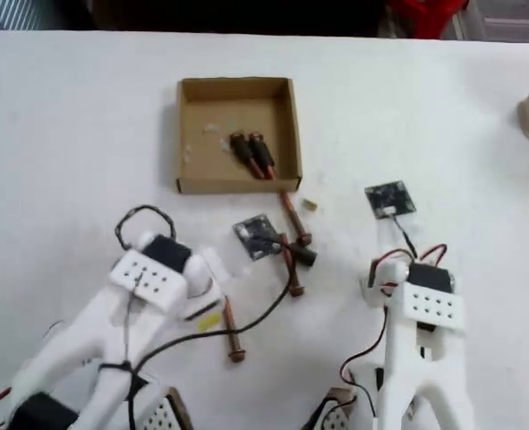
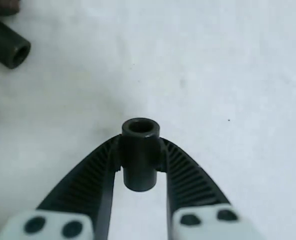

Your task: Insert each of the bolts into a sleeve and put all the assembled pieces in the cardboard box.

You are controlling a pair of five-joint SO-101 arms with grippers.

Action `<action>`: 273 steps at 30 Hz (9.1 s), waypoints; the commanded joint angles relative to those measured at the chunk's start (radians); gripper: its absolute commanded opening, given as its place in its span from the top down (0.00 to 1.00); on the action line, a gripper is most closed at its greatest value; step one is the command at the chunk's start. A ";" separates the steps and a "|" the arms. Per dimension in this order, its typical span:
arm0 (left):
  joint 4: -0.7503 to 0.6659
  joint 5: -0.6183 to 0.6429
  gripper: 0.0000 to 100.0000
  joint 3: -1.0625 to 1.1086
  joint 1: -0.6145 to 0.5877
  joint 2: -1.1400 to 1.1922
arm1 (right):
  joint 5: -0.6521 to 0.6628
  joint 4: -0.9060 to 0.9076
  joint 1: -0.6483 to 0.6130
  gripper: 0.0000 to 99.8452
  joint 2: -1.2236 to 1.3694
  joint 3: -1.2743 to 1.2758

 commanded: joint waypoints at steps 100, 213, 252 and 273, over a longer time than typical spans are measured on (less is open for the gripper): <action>-0.522 -0.295 0.79 0.051 0.367 0.165 | 0.133 -0.116 0.071 0.98 -0.024 0.091; -0.265 0.647 0.98 -0.615 -0.496 0.573 | -0.157 -0.254 -0.145 0.98 -0.027 0.167; -0.821 0.649 0.98 -0.311 -0.662 0.573 | -0.575 -1.465 -0.736 0.98 -0.016 0.345; -0.822 0.649 0.98 -0.311 -0.662 0.573 | -0.615 -2.092 -0.776 0.98 0.493 0.282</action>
